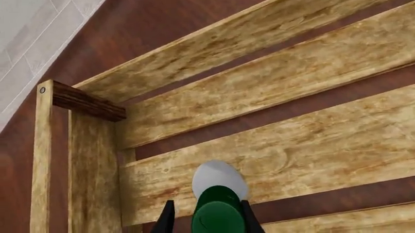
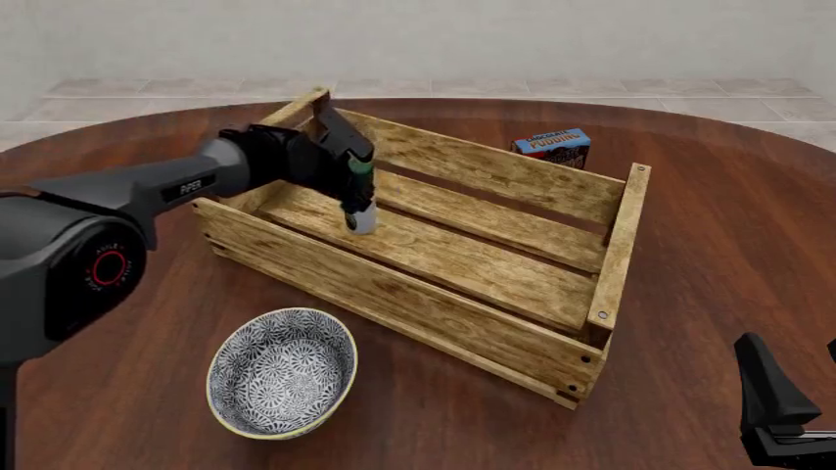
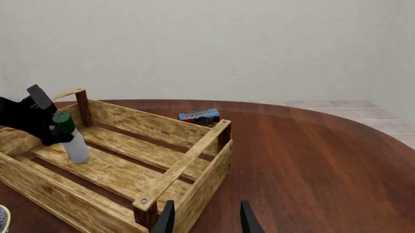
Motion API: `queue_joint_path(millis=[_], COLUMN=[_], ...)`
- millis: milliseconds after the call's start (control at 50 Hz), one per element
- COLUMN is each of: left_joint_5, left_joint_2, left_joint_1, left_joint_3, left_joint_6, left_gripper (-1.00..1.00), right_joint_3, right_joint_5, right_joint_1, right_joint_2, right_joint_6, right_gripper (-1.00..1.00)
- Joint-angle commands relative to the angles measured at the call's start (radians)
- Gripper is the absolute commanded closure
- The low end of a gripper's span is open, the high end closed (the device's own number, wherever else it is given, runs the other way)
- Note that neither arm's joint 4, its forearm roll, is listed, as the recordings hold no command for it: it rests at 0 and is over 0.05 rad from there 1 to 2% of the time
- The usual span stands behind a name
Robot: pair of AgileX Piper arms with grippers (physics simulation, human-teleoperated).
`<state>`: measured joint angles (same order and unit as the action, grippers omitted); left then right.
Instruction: Pick up the salad dressing and put it in the tray.
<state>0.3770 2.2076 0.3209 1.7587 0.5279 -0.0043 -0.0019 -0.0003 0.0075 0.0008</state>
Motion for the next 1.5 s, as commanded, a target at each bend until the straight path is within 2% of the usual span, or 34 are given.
queue_joint_path(millis=[20, 880, 1500], left_joint_5=[-0.002, 0.036, 0.137], left_joint_2=[-0.004, -0.163, -0.336], left_joint_1=[-0.013, -0.004, -0.007], left_joint_3=[-0.01, -0.015, 0.061], left_joint_6=[0.004, 0.005, -0.019], left_gripper=[-1.0, -1.0, -1.0], right_joint_3=[0.0, 0.0, 0.0], right_joint_5=[0.0, 0.0, 0.0], right_joint_1=[0.0, 0.0, 0.0], right_joint_2=[0.0, 0.0, 0.0], right_joint_6=[0.0, 0.0, 0.001], right_gripper=[-1.0, -1.0, -1.0])
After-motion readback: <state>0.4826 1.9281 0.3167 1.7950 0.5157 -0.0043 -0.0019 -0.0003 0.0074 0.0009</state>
